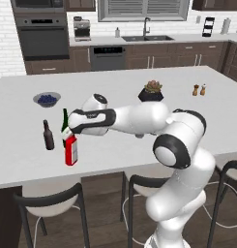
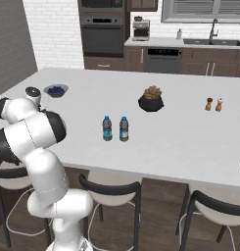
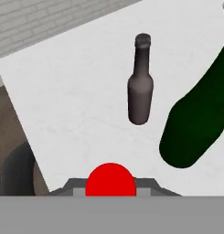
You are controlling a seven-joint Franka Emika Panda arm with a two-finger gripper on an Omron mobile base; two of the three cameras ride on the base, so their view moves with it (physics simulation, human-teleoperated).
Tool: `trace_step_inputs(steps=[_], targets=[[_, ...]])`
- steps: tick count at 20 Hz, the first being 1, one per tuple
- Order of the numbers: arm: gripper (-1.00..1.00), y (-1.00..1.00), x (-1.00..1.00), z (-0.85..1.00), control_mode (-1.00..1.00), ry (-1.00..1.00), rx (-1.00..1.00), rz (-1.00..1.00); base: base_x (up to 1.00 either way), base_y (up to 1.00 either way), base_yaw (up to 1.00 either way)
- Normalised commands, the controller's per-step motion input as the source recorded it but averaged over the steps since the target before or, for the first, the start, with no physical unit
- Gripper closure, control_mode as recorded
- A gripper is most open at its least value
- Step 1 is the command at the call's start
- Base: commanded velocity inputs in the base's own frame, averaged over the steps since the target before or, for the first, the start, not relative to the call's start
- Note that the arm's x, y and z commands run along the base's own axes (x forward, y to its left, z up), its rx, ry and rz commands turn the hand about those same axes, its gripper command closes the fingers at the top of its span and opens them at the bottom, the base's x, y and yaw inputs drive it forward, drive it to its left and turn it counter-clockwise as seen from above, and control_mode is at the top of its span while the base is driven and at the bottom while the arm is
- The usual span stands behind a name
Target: Move the plastic bottles in the middle to the plastics group, and the glass bottles in the middle to the glass group.
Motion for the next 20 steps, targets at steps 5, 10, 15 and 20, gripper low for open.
trace_step_inputs(steps=[5, 10, 15, 20], targets=[[1.0, 0.23, 0.12, 0.0, -1.0, 0.03, 0.0, 0.01, 0.0, 0.0, 0.0], [1.0, 0.02, 0.28, 0.01, -1.0, 0.02, 0.0, 0.0, 0.0, 0.0, 0.0], [1.0, 0.15, 0.3, 0.0, -1.0, 0.02, 0.0, 0.0, 0.0, 0.0, 0.0], [1.0, 0.25, 0.01, 0.0, -1.0, 0.01, -0.07, 0.0, 0.0, 0.0, 0.0]])
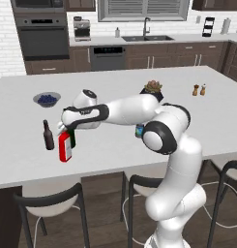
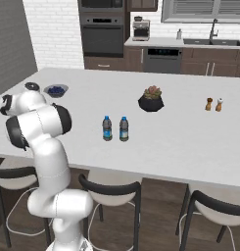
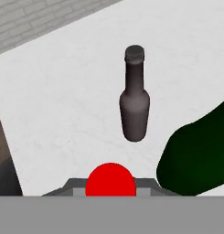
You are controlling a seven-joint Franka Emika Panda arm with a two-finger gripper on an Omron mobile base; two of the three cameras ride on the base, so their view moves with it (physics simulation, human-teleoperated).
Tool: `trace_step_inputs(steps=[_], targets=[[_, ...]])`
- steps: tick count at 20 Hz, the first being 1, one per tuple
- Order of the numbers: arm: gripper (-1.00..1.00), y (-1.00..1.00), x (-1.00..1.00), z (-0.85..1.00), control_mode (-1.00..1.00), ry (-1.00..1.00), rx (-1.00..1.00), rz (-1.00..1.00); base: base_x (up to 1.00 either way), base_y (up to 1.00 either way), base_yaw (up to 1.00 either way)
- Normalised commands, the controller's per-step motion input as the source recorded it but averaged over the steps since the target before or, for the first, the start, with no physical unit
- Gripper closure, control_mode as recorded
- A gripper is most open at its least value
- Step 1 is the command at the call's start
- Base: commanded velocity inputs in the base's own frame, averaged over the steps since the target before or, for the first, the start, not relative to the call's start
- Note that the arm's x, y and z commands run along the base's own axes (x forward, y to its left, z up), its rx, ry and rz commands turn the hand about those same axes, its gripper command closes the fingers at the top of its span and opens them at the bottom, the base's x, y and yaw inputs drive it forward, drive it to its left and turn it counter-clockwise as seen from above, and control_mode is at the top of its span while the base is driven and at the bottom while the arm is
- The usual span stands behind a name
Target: Move the plastic bottles in the middle to the plastics group, and the glass bottles in the middle to the glass group.
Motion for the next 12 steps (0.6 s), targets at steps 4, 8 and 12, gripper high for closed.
trace_step_inputs(steps=[4, 8, 12], targets=[[1.0, 0.29, -0.01, 0.0, -1.0, -0.02, -0.13, 0.0, 0.0, 0.0, 0.0], [1.0, 0.16, 0.0, -0.01, -1.0, -0.02, -0.1, 0.0, 0.0, 0.0, 0.0], [1.0, -0.01, -0.03, 0.0, -1.0, -0.01, 0.0, 0.0, 0.0, 0.0, 0.0]])
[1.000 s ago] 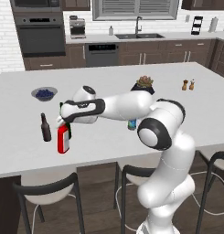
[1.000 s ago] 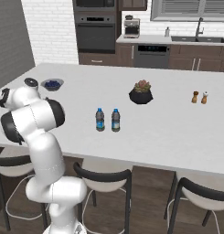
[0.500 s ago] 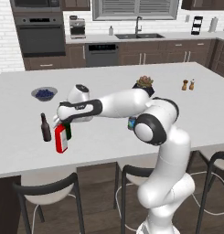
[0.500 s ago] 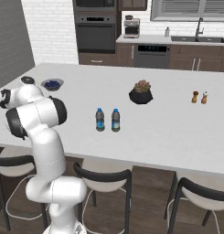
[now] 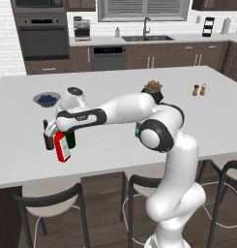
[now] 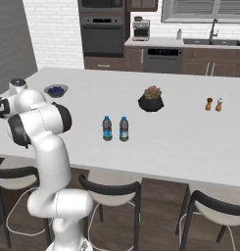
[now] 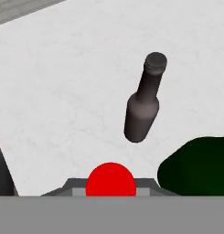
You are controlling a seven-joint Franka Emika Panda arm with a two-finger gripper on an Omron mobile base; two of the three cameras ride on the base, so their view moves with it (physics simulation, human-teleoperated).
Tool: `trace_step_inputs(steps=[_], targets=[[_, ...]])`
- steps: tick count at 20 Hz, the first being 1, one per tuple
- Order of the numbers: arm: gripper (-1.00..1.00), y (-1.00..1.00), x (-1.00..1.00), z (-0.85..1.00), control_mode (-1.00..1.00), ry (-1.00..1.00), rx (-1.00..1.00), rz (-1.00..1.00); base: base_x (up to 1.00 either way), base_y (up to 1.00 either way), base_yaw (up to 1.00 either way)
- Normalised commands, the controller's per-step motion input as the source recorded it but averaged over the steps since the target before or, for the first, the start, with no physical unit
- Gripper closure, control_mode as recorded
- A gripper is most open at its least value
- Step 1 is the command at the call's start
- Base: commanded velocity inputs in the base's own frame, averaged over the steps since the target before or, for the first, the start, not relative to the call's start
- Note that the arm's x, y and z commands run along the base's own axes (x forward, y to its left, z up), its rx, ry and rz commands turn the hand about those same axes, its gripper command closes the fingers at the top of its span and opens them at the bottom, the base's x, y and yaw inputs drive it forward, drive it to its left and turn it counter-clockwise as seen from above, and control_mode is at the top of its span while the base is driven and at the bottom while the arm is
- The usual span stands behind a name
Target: Move the plastic bottles in the middle to the plastics group, and the glass bottles in the middle to the glass group.
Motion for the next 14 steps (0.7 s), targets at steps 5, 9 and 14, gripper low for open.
trace_step_inputs(steps=[5, 9, 14], targets=[[1.0, -0.1, -0.01, 0.0, -1.0, -0.01, 0.01, -0.02, 0.0, 0.0, 0.0], [1.0, -0.16, -0.05, 0.0, -1.0, -0.11, 0.08, 0.0, 0.0, 0.0, 0.0], [1.0, -0.12, -0.16, 0.0, -1.0, -0.08, 0.11, 0.0, 0.0, 0.0, 0.0]])
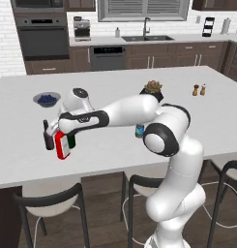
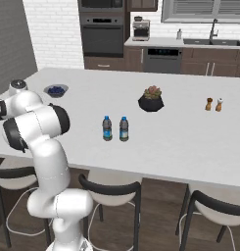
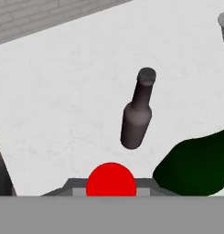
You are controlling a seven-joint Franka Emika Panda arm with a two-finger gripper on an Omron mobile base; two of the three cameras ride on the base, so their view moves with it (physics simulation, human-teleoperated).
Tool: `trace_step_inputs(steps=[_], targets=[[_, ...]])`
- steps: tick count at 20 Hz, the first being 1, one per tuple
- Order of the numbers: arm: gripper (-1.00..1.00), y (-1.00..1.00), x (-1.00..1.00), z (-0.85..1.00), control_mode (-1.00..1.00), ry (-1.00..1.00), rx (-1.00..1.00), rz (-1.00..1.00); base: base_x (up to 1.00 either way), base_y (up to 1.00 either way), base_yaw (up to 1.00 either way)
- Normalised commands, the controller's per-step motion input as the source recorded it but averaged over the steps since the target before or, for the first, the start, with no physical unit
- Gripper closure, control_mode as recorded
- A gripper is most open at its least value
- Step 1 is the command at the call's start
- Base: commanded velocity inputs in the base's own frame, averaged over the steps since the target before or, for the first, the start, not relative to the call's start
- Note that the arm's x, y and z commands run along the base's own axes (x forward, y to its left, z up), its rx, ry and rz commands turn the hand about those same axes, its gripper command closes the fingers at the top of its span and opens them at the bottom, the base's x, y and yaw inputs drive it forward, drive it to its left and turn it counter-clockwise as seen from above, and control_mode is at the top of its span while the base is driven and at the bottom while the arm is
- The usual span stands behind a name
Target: Move the plastic bottles in the middle to the plastics group, and the glass bottles in the middle to the glass group.
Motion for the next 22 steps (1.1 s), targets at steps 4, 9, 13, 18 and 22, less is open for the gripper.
trace_step_inputs(steps=[4, 9, 13, 18, 22], targets=[[1.0, -0.01, -0.04, 0.0, -1.0, 0.0, 0.08, 0.0, 0.0, 0.0, 0.0], [1.0, 0.0, 0.0, 0.0, -1.0, 0.0, 0.01, 0.0, 0.0, 0.0, 0.0], [1.0, 0.0, 0.0, 0.0, -1.0, 0.0, 0.0, 0.0, 0.0, 0.0, 0.0], [1.0, 0.0, 0.0, 0.0, -1.0, 0.0, 0.0, 0.0, 0.0, 0.0, 0.0], [1.0, 0.0, 0.0, 0.0, -1.0, 0.0, 0.0, 0.0, 0.0, 0.0, 0.0]])
